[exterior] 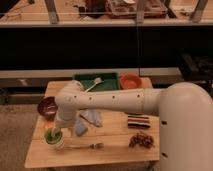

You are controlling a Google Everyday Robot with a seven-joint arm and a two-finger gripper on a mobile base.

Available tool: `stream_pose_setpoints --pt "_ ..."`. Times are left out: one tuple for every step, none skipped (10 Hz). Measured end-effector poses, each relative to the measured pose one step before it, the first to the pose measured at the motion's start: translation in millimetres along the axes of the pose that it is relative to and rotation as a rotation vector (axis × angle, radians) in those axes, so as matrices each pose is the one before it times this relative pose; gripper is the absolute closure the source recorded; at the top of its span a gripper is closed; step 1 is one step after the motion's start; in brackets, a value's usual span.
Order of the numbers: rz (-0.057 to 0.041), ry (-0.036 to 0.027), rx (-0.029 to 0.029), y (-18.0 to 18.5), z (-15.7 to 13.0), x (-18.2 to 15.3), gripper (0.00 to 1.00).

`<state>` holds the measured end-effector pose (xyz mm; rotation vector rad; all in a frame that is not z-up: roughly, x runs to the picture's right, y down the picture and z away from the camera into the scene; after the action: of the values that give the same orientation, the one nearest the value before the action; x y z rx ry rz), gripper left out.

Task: Stack cups into tray

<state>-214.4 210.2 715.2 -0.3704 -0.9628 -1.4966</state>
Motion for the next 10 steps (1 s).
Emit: stream_pose_setpoints --pt "-0.00148 -0.0088 -0.00547 0.15 7.69 -0.04 0.41" --pt "-0.00137 -0.00656 -0.00379 0.15 6.26 0.23 0.41" --pt "-0.00179 -0.00531 -0.00391 -1.14 4.41 0.69 0.41" --pt "-0.00642 -0.00766 -0.0074 -4.58 4.45 0.17 0.42" --pt "-0.01741 -0.01344 -0.01216 -12.1 6.89 -1.65 0.51" --pt "-0.00763 -0.00272 -0.00132 -5.62 2.71 -0.75 0.59" --pt "-0.00244 0.00241 0.01445 -3.85 -1.88 -2.22 0.7" --pt "-0.00256 0.00507 0.02781 -0.96 -6.75 -5.08 0.82" --pt "-0.00619 0.00199 0.02259 -0.34 -5.53 -4.47 0.9" --pt "-0.00906 0.00227 0.02616 -0.73 -7.21 -6.09 0.97"
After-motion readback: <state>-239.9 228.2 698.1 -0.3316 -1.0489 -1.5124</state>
